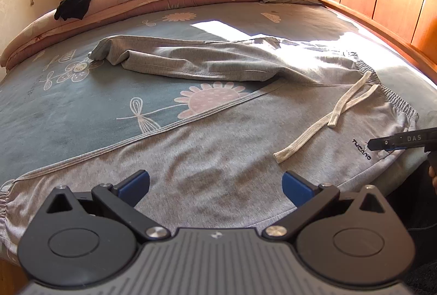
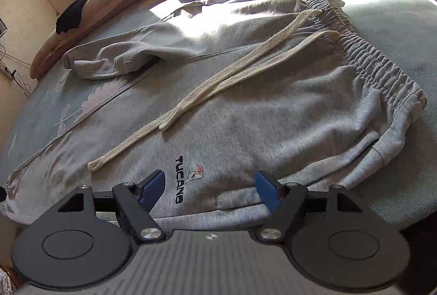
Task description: Fold clothes
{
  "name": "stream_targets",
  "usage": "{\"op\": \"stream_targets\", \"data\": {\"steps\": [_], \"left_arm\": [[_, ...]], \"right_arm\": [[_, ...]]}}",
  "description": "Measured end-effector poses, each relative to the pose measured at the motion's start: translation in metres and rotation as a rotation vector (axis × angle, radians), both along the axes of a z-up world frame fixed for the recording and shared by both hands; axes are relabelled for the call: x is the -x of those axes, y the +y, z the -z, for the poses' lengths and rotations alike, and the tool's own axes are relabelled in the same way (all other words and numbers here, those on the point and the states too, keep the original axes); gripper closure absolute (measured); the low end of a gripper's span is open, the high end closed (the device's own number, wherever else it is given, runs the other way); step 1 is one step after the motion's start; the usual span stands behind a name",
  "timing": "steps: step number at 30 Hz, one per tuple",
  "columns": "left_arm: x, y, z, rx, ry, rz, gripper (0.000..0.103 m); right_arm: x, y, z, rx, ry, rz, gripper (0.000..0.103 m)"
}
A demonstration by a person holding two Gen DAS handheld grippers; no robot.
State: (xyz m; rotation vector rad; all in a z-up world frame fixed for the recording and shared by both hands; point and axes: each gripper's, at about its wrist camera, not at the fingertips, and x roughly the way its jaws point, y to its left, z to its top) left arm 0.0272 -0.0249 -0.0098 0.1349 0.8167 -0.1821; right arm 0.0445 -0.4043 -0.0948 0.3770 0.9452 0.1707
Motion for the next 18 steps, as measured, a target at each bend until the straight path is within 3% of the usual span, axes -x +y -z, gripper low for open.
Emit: {"op": "stream_targets", "data": {"steps": [12,18], "left_arm": [[-0.017,0.0,0.013,0.084,0.03,0.041,0.001],[-0.047,-0.005,0.036,0.103,0.073,0.072,0.001]], "right_arm": [[0.002,0.035,-0.029,0.094,-0.098,-0.1,0.016],[-0.012,0.043,-0.026,0.074,-0.142,-0.147,0.012]]}}
